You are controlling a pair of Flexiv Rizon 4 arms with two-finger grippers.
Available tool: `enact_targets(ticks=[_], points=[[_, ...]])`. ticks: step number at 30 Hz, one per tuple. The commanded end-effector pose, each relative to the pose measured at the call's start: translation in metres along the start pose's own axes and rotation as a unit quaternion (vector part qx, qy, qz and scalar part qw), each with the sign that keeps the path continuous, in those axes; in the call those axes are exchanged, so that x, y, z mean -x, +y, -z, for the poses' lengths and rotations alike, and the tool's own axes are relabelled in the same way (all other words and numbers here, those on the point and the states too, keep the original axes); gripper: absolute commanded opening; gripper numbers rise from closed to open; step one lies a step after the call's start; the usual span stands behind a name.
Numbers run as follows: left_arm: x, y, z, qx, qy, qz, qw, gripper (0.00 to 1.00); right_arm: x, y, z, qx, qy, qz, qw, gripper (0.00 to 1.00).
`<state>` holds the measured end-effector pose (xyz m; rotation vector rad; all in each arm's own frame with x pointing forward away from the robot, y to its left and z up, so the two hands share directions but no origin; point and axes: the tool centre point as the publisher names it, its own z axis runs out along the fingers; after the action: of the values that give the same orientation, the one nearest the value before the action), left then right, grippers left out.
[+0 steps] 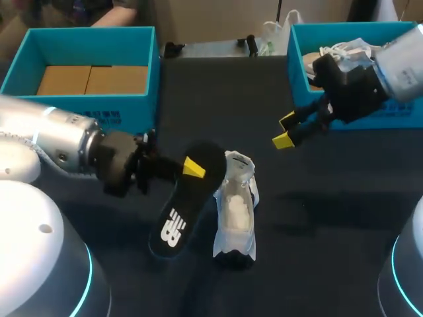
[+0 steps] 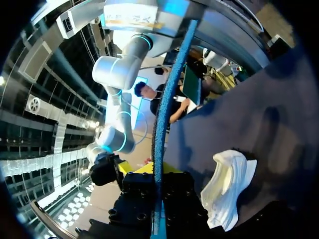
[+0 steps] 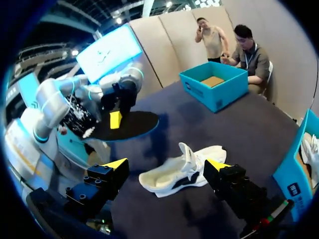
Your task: Take the shoe out of the shoebox, open the shoe tongue, remove and reinsert the insole, then place the shoe into the shoebox
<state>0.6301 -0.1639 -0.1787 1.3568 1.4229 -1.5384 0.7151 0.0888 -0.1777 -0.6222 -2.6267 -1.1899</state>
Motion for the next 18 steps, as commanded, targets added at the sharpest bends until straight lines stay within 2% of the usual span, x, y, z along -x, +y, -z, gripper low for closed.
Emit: enact_targets(ticks=[1,3,4,14,16,18], points=[[-0.011,-0.025,-0.024,0.023,-0.038,0.036,0.998,0.00,0.003,-0.013,0.017,-0.099,-0.034,0.082,0.991,1.00],[-0.017,-0.040,-0.028,0.017,-0.059,0.078,0.995,0.00,0.003,-0.023,0.017,-0.113,-0.038,0.087,0.989,1.00],[-0.021,-0.048,-0.030,0.008,-0.041,0.089,0.995,0.00,0.003,-0.023,0.017,-0.113,-0.038,0.087,0.989,1.00],[-0.021,-0.048,-0.030,0.008,-0.041,0.089,0.995,0.00,0.003,-0.023,0.017,-0.113,-0.038,0.087,0.989,1.00],[-0.022,-0.044,-0.035,0.007,-0.057,0.113,0.992,0.00,0.004,-0.020,0.017,-0.168,-0.068,0.161,0.970,1.00],[-0.025,-0.044,-0.038,-0.003,-0.059,0.123,0.991,0.00,0.004,-0.026,0.010,-0.170,-0.067,0.201,0.962,1.00]])
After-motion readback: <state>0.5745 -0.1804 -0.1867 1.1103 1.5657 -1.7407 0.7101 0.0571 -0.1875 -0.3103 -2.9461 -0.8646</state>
